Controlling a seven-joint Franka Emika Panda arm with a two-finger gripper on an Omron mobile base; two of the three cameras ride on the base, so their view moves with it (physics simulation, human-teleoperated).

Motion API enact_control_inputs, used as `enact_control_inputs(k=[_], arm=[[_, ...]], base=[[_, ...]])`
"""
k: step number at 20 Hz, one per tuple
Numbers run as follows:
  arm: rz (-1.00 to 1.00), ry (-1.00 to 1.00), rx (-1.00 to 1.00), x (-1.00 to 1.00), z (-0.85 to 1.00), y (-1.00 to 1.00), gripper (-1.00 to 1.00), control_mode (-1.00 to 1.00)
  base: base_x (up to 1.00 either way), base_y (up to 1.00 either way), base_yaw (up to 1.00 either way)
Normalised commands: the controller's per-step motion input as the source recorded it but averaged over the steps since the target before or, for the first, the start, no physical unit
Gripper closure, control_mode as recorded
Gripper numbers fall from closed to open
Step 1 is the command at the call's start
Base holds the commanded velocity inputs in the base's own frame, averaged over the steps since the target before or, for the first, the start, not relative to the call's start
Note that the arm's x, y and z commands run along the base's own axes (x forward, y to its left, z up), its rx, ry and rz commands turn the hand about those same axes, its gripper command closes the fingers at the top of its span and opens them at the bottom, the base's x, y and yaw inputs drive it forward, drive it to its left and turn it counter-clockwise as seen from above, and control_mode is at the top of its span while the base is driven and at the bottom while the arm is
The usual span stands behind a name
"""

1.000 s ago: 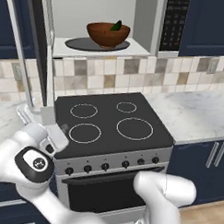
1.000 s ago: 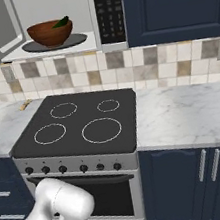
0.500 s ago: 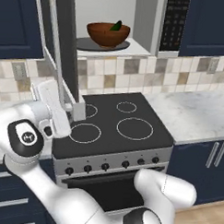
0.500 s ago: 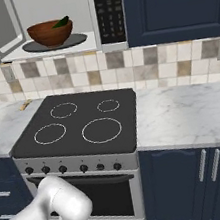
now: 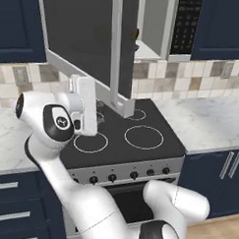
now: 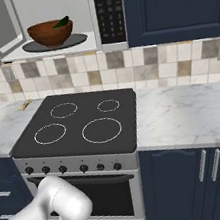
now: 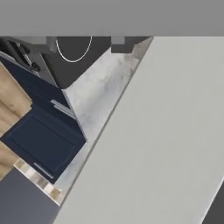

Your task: Pick the cucumber from the sink and place it in the bowl. Then pick the bowl and place it in the microwave. Then close the microwave door and press the start button.

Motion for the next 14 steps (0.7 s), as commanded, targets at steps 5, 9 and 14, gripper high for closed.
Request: enact_control_inputs(k=[5, 9, 14], arm=[[0.00, -0.23, 0.19, 0.22, 0.91, -0.65, -1.00, -1.00], [0.00, -0.27, 0.13, 0.44, 0.82, -0.53, -1.00, -1.00], [0.00, -0.17, 0.13, 0.94, 0.90, -0.59, -1.00, -1.00]], base=[[0.00, 0.00, 0.00], [0.00, 0.00, 0.00], [0.00, 0.00, 0.00]])
